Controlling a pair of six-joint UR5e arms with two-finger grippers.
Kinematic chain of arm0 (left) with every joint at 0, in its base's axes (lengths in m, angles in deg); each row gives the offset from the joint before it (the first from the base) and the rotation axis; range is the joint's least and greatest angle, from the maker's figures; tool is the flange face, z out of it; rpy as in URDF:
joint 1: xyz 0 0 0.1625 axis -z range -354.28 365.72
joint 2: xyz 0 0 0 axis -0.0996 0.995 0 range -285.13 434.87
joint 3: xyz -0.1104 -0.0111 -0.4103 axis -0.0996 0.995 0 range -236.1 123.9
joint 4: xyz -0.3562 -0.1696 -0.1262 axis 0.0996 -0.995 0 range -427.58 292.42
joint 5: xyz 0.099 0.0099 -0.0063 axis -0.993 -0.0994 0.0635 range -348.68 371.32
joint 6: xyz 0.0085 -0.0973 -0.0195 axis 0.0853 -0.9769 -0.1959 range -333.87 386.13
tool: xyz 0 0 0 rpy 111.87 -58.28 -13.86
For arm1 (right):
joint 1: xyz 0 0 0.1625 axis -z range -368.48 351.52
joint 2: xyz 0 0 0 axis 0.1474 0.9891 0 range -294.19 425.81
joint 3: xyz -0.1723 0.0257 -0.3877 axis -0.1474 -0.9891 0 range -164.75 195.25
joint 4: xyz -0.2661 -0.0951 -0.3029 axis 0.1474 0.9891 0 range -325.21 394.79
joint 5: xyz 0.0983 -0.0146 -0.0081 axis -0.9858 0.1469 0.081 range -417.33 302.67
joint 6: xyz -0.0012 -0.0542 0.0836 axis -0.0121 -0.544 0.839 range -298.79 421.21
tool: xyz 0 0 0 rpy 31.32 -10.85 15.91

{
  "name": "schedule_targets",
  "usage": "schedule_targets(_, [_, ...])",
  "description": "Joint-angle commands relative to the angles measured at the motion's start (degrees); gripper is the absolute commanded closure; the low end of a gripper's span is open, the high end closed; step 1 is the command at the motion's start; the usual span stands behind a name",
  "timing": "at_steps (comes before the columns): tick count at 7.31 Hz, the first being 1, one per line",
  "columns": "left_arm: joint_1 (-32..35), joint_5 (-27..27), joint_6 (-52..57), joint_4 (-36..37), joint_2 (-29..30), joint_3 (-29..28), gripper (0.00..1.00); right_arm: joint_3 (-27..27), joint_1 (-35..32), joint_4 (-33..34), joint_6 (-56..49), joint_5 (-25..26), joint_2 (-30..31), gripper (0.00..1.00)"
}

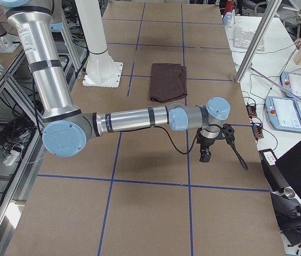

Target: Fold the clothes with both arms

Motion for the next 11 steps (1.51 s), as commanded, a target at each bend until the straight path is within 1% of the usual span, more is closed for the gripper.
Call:
schedule_targets(1, [0.08,-0.71,0.14,0.36,-0.34,0.22,0.0,1.35,0.0,-0.07,0.03,0.4,1.87,0.0])
schedule_targets(2, [0.16,-0.62,0.4,-0.08,-2.17,1.01,0.0,1.35,0.0,-0.24,-0.06,0.4,3.1,0.0])
schedule_targets(3, [0.16,-0.45,-0.03,-0.17,-3.76,3.19,0.0,1.35,-0.96,-0.68,0.12,0.4,3.63,0.0])
schedule_targets(4, [-0.01,0.25,-1.08,0.09,-4.82,4.25,0.0,1.26,-3.06,-0.59,0.03,0.05,5.03,0.0])
schedule_targets(5, [-0.01,0.0,-1.78,-0.34,-6.74,4.87,0.0,1.52,-5.26,-0.59,-0.06,-1.25,7.48,0.0])
schedule_targets(6, [0.08,0.17,-1.97,-0.08,-7.63,6.71,0.0,3.0,-6.76,0.19,-0.06,-2.66,9.16,0.0])
schedule_targets(7, [-0.18,0.26,-3.36,0.44,-7.12,6.03,0.0,2.76,-6.42,0.28,-0.32,-1.46,9.0,0.0])
schedule_targets(8, [-0.62,0.09,-5.81,2.1,-7.11,9.07,0.0,2.06,-6.07,0.2,-0.49,-0.57,9.0,0.0])
schedule_targets(9, [-1.32,0.08,-8.1,4.9,-7.64,11.01,0.0,0.84,-4.24,0.02,-0.76,-1.17,8.65,0.0])
schedule_targets(10, [-1.68,-0.35,-8.29,5.01,-7.47,10.51,0.0,1.78,-4.22,0.28,-0.85,-2.14,8.48,0.0])
schedule_targets(11, [-1.68,-0.44,-8.3,5.02,-7.55,10.77,0.0,1.44,-3.44,0.37,-0.85,-2.15,8.73,0.0])
